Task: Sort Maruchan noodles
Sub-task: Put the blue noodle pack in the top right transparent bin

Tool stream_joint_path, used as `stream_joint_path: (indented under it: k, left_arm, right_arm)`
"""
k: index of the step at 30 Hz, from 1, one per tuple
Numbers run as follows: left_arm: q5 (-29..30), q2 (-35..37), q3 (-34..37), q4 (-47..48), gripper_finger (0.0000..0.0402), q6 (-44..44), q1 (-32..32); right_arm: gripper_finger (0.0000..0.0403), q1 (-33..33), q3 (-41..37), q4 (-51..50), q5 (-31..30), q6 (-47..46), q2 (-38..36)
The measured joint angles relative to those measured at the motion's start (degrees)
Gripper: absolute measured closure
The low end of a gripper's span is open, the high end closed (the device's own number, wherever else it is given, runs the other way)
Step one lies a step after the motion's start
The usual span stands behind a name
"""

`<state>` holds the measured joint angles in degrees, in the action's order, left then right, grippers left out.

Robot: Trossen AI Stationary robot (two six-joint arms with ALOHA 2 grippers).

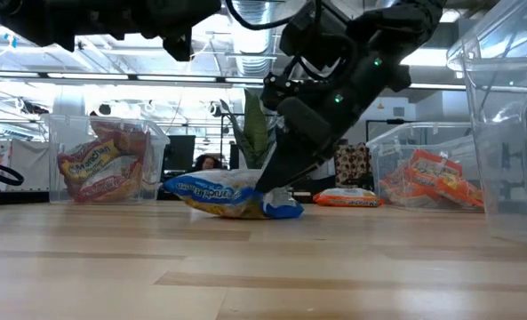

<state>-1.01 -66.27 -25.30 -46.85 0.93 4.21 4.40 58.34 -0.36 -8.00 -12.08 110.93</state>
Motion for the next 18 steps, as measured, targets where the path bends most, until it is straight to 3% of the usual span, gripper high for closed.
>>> stream_joint_path:
  k: [5,6,12,18]
  left_arm:
    - [0.14,2.73,-0.07,-0.11,0.0401,-1.67,0.0]
    - [0.15,3.71,-0.07,0.18,0.0402,-2.31,0.0]
    - [0.21,10.92,-0.09,8.27,0.0401,-3.56,0.99]
    - [1.5,14.7,-0.11,12.9,0.0402,-3.58,1.86]
  right_arm:
    - [0.0361,-0.11,-0.38,-1.27,-2.11,-0.18,-0.81]
    - [0.0379,-0.11,-0.38,-1.3,-2.41,-0.34,-0.81]
    - [0.0396,0.4,-0.85,-5.43,-4.98,-0.72,-5.38]
    - [0.0396,2.7,-3.87,-9.94,-17.04,-1.93,-18.6]
